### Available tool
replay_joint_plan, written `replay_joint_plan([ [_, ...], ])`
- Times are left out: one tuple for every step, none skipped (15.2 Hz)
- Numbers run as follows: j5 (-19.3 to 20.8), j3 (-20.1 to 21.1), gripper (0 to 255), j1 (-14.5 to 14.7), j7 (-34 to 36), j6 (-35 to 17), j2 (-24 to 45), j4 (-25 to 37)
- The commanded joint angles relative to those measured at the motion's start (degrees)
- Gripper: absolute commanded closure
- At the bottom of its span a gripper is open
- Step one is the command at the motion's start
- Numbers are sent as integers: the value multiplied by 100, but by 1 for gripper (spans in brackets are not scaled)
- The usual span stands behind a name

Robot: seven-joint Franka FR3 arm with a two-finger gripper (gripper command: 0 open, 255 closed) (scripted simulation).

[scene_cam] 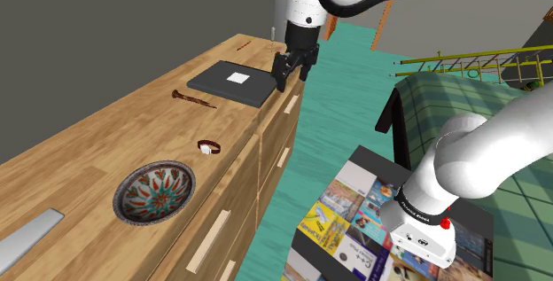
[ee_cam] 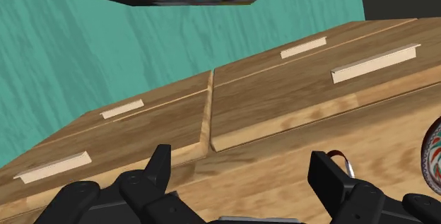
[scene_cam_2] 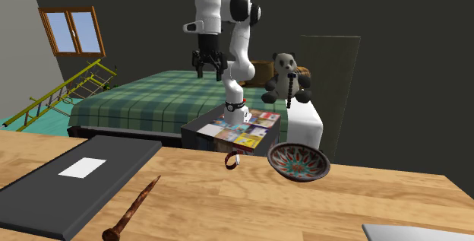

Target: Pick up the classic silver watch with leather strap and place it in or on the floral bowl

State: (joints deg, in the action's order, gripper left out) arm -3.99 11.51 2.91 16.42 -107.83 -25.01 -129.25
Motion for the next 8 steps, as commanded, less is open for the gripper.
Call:
replay_joint_plan([
  [56,171,0,36,146,-226,372,153],
  [99,252,0,50,221,-328,564,241],
  [149,331,0,65,299,-425,759,336],
  [207,409,0,79,380,-517,957,437],
  [274,484,0,93,464,-602,1159,545],
  [348,557,0,109,551,-682,1363,660],
  [431,627,0,128,641,-754,1570,782],
  [521,693,0,148,734,-820,1780,910],
])
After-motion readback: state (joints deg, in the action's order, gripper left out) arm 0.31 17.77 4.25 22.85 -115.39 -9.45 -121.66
